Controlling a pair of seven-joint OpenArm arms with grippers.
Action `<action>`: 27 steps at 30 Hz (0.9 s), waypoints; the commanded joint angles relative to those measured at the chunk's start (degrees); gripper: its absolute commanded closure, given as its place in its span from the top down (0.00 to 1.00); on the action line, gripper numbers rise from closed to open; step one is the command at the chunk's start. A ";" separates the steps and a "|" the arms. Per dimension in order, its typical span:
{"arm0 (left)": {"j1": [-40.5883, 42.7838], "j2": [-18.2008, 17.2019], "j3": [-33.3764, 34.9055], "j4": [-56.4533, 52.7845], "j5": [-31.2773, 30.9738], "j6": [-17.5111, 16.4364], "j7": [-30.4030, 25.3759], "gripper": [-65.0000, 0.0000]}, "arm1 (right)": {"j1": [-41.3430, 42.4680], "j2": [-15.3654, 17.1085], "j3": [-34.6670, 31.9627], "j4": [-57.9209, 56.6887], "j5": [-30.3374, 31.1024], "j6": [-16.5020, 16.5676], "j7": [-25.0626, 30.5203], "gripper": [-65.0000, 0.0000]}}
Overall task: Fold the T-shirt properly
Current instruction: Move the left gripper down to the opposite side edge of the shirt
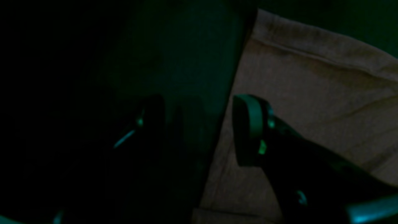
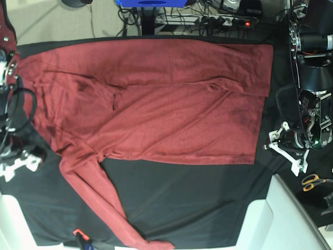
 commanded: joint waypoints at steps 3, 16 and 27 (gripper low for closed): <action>-1.68 -1.03 -0.27 0.86 -0.36 -0.19 -0.89 0.53 | 0.24 0.26 -0.07 0.80 0.92 0.67 0.52 0.82; -2.73 -1.03 0.26 -4.68 -0.36 -0.19 -5.46 0.53 | -0.38 -2.21 -5.87 0.80 1.27 0.94 0.52 0.82; -5.63 0.90 4.83 -5.29 -0.36 -0.19 -5.19 0.54 | -0.38 -3.61 -6.39 0.80 0.92 0.85 0.61 0.35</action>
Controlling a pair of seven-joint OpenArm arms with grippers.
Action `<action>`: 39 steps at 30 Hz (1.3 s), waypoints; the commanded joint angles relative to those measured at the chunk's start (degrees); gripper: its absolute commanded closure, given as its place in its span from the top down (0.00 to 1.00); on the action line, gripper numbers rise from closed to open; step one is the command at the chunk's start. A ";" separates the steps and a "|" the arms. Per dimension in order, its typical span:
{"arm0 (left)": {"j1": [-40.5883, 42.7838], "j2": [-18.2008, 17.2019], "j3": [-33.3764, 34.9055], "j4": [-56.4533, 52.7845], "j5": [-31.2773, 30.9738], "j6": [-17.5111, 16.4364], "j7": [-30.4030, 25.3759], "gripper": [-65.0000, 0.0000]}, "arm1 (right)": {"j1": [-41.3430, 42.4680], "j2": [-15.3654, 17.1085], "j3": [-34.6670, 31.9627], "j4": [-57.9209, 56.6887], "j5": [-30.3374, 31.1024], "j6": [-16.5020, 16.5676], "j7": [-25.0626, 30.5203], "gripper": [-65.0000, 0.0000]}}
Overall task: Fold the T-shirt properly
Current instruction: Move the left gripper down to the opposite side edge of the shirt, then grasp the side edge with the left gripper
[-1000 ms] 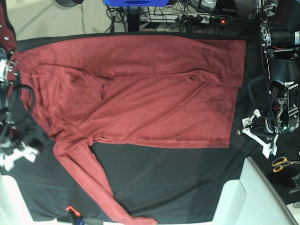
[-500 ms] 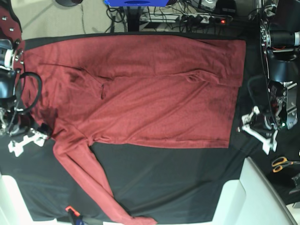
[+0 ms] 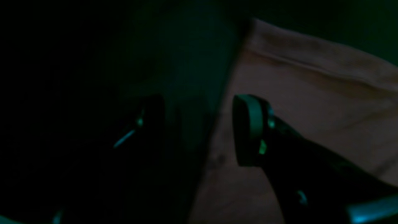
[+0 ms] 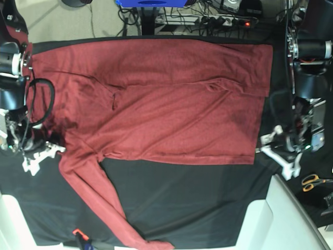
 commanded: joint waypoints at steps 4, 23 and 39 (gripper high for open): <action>-1.79 0.78 0.36 0.92 -0.78 -0.14 -1.02 0.54 | 1.63 0.67 0.01 0.69 0.28 0.39 0.45 0.00; -14.10 1.49 -0.61 -19.57 -0.25 -0.14 -9.20 0.89 | 1.55 0.85 0.18 0.69 0.37 0.39 0.28 0.01; -16.03 4.65 5.02 -31.52 6.78 -5.59 -17.02 0.89 | 1.63 1.02 0.18 0.78 0.37 0.39 0.10 0.00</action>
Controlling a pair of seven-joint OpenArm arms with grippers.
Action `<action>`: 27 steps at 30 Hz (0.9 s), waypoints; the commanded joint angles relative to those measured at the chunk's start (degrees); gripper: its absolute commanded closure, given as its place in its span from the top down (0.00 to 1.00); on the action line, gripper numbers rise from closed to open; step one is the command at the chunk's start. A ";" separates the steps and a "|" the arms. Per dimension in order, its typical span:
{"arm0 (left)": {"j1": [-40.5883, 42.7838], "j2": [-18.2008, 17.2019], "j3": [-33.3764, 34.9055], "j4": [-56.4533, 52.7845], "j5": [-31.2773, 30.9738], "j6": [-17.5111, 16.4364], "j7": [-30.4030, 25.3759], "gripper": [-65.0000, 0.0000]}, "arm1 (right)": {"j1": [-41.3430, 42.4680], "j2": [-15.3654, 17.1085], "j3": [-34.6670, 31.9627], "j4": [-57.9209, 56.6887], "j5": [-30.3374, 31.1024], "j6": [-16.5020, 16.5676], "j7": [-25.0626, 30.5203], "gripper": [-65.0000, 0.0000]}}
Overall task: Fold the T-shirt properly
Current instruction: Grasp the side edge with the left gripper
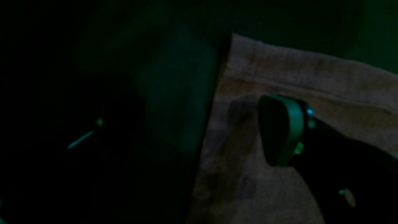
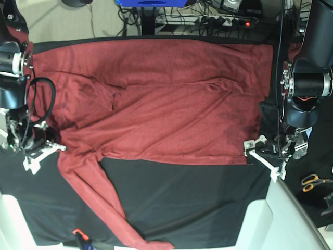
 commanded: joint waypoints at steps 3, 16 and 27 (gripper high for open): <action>-1.39 0.37 -0.03 0.34 -1.04 -1.20 0.40 0.89 | 1.76 1.13 0.18 0.85 0.39 0.37 0.56 0.00; -1.30 3.00 -0.12 0.70 -1.13 -1.29 0.14 0.64 | 1.76 1.40 0.18 0.85 0.39 0.37 0.56 0.00; -1.12 2.74 -0.21 0.61 -1.13 -1.29 -0.04 0.53 | 1.76 1.40 0.18 0.85 0.39 0.37 0.65 0.00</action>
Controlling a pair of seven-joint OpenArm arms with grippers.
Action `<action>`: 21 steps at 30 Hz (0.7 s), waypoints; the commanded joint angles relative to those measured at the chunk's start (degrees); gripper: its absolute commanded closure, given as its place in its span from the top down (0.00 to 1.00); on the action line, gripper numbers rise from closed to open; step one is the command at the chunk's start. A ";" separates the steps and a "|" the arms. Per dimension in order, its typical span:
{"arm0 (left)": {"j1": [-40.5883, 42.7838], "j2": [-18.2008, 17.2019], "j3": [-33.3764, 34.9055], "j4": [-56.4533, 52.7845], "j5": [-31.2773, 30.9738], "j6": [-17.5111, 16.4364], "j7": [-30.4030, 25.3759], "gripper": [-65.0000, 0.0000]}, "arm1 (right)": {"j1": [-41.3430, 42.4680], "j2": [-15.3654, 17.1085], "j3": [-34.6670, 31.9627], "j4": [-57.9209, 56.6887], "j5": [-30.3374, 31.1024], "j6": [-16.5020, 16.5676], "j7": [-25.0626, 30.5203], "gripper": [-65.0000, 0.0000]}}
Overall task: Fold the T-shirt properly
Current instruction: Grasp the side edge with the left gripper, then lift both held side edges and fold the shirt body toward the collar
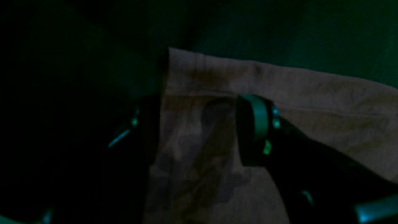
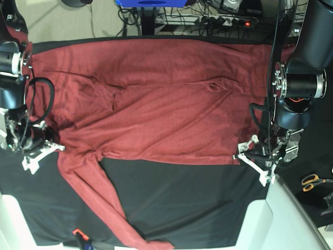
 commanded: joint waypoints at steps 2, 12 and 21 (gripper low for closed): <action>-0.99 -0.10 -0.01 0.37 -0.69 -0.74 0.59 0.47 | 1.76 1.03 0.18 0.85 0.39 0.34 0.87 0.00; -0.29 -0.01 0.08 -1.57 -0.61 -0.74 -6.09 0.01 | 1.76 1.03 0.18 1.11 0.39 0.34 0.87 0.00; -0.82 -1.33 -0.01 -1.30 -0.61 -0.74 -6.00 0.00 | 1.76 0.85 0.27 1.20 0.39 0.34 5.18 0.00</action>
